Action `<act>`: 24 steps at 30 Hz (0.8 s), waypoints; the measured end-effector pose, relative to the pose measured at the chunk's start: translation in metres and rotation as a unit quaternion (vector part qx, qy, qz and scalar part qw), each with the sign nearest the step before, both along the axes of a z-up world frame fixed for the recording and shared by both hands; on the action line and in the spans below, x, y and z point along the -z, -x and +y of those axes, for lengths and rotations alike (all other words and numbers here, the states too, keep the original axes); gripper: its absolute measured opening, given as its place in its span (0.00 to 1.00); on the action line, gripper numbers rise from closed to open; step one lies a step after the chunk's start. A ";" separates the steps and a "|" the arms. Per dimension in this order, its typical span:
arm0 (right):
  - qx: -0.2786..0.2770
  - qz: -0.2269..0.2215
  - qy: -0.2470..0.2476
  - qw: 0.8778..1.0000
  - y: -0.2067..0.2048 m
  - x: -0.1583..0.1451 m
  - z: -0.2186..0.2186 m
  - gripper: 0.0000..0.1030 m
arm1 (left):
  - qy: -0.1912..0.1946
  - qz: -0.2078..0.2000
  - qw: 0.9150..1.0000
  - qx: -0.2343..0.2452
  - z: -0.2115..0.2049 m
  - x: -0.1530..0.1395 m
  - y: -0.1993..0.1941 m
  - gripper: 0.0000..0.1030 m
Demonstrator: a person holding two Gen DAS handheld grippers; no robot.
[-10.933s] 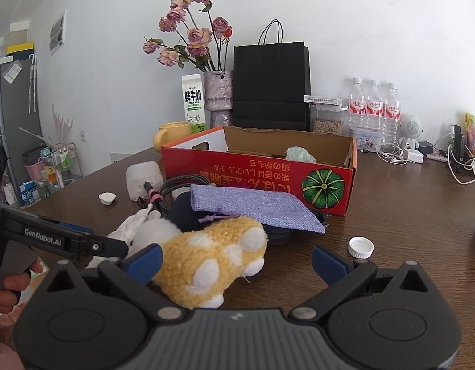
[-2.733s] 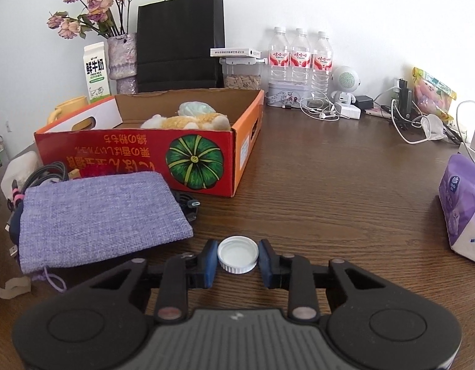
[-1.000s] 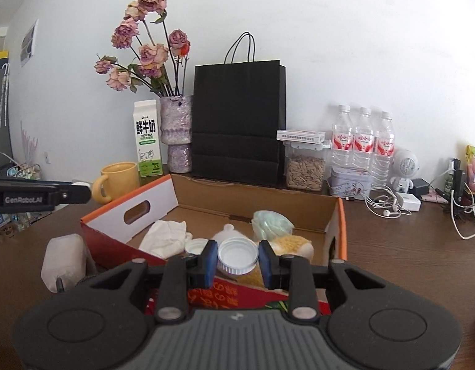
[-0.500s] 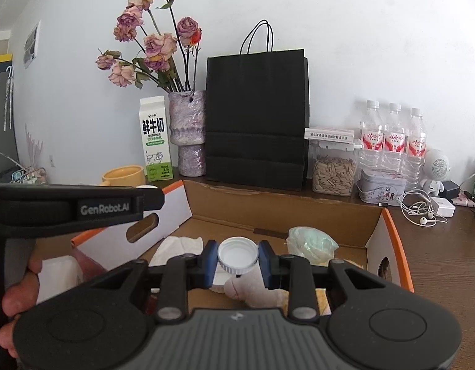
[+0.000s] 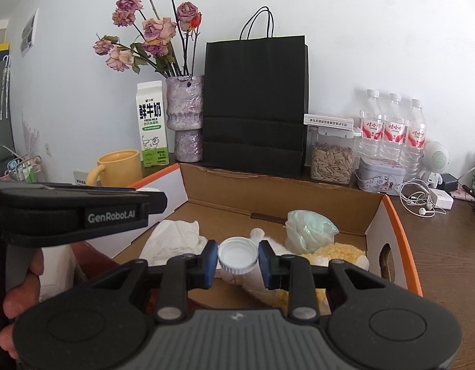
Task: Organize objects
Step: 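Carry both white caps into the box and release them, then move both tools back out of the box, right tool toward the purple cloth pouch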
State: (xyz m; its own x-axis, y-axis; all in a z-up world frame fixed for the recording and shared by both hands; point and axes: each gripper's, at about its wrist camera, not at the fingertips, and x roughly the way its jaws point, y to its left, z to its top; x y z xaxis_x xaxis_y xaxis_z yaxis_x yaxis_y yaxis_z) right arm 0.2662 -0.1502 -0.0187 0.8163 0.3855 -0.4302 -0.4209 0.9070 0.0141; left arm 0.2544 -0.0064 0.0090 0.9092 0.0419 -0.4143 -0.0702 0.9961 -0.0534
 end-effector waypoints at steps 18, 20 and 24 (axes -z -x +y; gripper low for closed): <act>0.029 -0.006 -0.022 0.999 -0.002 -0.001 -0.014 1.00 | 0.002 -0.029 0.999 -0.041 0.006 -0.003 0.009 1.00; 0.030 -0.008 -0.023 0.999 0.000 -0.002 -0.015 1.00 | 0.003 -0.030 0.999 -0.041 0.007 -0.003 0.010 1.00; 0.035 -0.011 -0.027 0.999 0.001 -0.003 -0.019 1.00 | 0.007 -0.033 0.999 -0.043 0.009 -0.003 0.012 1.00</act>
